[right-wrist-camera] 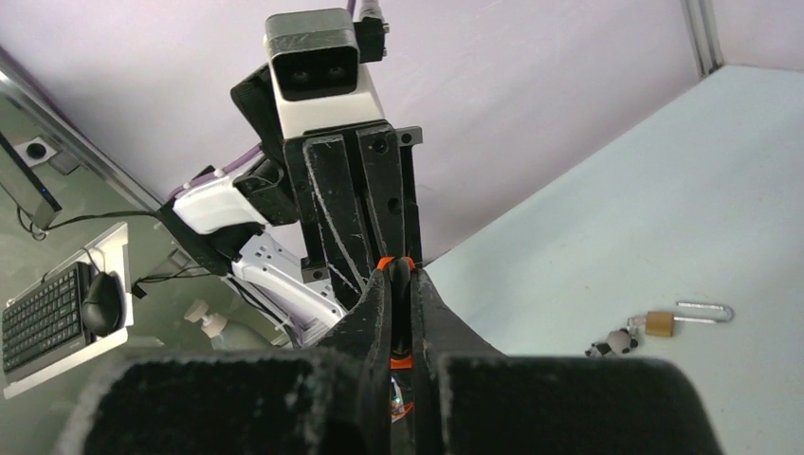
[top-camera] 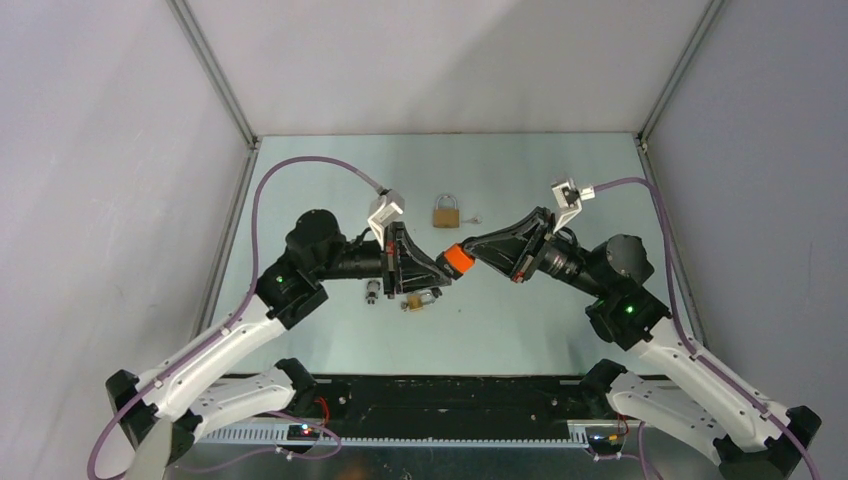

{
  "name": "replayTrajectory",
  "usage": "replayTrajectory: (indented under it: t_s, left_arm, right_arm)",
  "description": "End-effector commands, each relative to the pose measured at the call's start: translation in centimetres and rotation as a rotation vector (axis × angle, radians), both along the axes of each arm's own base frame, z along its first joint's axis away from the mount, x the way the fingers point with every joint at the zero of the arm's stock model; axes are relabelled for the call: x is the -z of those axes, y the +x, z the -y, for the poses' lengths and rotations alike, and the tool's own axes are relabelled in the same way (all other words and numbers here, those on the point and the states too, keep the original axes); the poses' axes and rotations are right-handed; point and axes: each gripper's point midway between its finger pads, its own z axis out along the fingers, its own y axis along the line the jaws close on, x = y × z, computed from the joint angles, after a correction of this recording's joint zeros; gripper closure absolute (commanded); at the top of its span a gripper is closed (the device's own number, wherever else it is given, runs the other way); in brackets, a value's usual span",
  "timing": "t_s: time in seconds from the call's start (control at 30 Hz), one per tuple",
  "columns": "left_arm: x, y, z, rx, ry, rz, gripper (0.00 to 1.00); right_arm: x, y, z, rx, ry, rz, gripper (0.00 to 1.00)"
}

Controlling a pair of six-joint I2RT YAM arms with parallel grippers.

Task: Lock with the key
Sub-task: Place the lock at the center of the board.

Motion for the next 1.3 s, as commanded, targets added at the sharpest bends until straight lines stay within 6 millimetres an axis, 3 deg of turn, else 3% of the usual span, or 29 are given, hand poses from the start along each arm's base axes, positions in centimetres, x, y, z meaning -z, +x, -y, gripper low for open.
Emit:
replayTrajectory:
  t_s: [0.0, 0.27, 0.37, 0.47, 0.6, 0.63, 0.67, 0.77, 0.8, 0.83, 0.87, 0.9, 0.93, 0.97, 1.0, 1.03, 1.07, 1.2, 1.23, 1.27]
  left_arm:
    - [1.0, -0.5, -0.7, 0.004, 0.011, 0.036, 1.00]
    - [2.9, 0.4, -1.0, -0.040, 0.077, 0.017, 1.00]
    - [3.2, 1.3, -0.8, -0.073, 0.090, -0.002, 1.00]
    - [3.5, 2.6, -0.4, -0.122, 0.107, -0.030, 1.00]
    - [5.6, 6.2, 1.0, -0.214, 0.174, -0.087, 1.00]
    - [7.4, 7.7, 1.7, -0.240, 0.219, -0.124, 1.00]
    - [7.2, 8.6, 2.2, -0.247, 0.223, -0.128, 1.00]
    - [10.3, 13.1, 4.6, -0.268, 0.303, -0.209, 1.00]
    - [13.0, 14.5, 5.5, -0.260, 0.354, -0.264, 1.00]
    - [12.2, 15.7, 6.5, -0.257, 0.346, -0.267, 1.00]
    - [15.2, 16.7, 7.6, -0.239, 0.397, -0.326, 1.00]
    - [14.4, 17.8, 8.7, -0.236, 0.385, -0.343, 1.00]
    - [17.1, 18.6, 9.8, -0.222, 0.422, -0.405, 1.00]
    - [16.4, 19.5, 10.9, -0.225, 0.400, -0.436, 1.00]
    - [18.9, 20.0, 11.7, -0.221, 0.430, -0.496, 1.00]
    - [18.2, 20.7, 12.6, -0.227, 0.407, -0.526, 1.00]
    - [19.5, 21.0, 13.2, -0.243, 0.423, -0.573, 1.00]
    - [20.0, 23.3, 15.4, -0.335, 0.401, -0.640, 1.00]
    - [21.5, 23.8, 15.7, -0.351, 0.415, -0.674, 1.00]
    - [20.9, 24.4, 16.3, -0.363, 0.391, -0.706, 1.00]
  right_arm:
    - [-6.1, 0.0, 3.8, 0.118, 0.211, 0.119, 1.00]
    - [-5.4, 1.0, 5.3, 0.180, 0.202, 0.114, 1.00]
    - [-4.3, 2.5, 5.8, 0.230, 0.163, 0.088, 1.00]
    - [-1.4, 5.0, 6.3, 0.301, 0.085, -0.010, 1.00]
    - [3.9, 10.4, 8.9, 0.463, -0.012, -0.189, 1.00]
    - [5.4, 11.5, 9.0, 0.468, -0.029, -0.243, 1.00]
    - [6.8, 12.5, 9.9, 0.487, -0.042, -0.281, 1.00]
    - [11.6, 15.7, 11.2, 0.530, -0.081, -0.424, 1.00]
    - [13.2, 16.5, 12.2, 0.559, -0.089, -0.460, 1.00]
    - [14.7, 17.5, 12.6, 0.574, -0.100, -0.495, 1.00]
    - [16.1, 18.2, 13.6, 0.613, -0.106, -0.528, 1.00]
    - [17.9, 19.0, 14.0, 0.628, -0.119, -0.568, 1.00]
    - [18.6, 19.7, 14.8, 0.652, -0.120, -0.586, 1.00]
    - [20.1, 20.6, 15.6, 0.674, -0.125, -0.622, 1.00]
    - [21.4, 21.2, 15.9, 0.682, -0.130, -0.654, 1.00]
    - [22.1, 21.6, 16.2, 0.687, -0.132, -0.671, 1.00]
    - [23.4, 22.0, 16.3, 0.687, -0.142, -0.700, 1.00]
    - [27.2, 23.2, 17.5, 0.721, -0.179, -0.775, 1.00]
    - [27.9, 23.2, 17.6, 0.719, -0.192, -0.789, 1.00]
    - [29.1, 23.1, 17.5, 0.716, -0.207, -0.820, 1.00]
